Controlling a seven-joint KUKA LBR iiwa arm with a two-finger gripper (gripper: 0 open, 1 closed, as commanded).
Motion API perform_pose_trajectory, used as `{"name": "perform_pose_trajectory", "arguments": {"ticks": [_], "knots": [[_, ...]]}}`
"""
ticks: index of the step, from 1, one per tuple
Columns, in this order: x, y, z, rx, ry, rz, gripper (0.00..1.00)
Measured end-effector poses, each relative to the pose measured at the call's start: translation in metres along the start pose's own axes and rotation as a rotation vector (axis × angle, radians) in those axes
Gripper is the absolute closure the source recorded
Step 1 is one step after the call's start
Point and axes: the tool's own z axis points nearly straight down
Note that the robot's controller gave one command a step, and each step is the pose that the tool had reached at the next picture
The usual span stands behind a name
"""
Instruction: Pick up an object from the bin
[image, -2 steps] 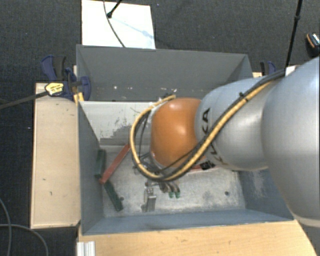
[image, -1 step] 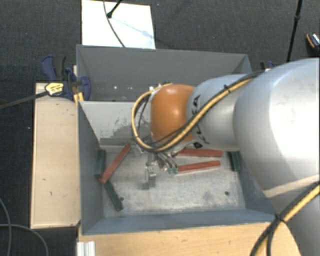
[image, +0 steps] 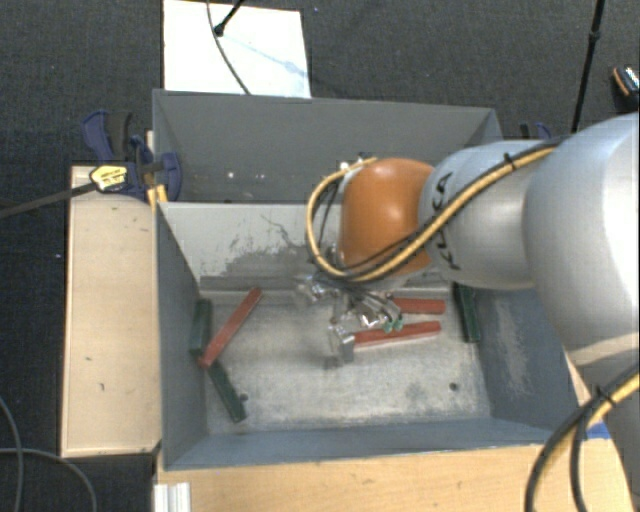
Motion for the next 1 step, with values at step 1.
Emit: {"name": "perform_pose_trajectory", "arguments": {"ticks": [1], "knots": [[0.0336, -0.0691, 0.0002, 0.000, 0.006, -0.112, 0.00]]}}
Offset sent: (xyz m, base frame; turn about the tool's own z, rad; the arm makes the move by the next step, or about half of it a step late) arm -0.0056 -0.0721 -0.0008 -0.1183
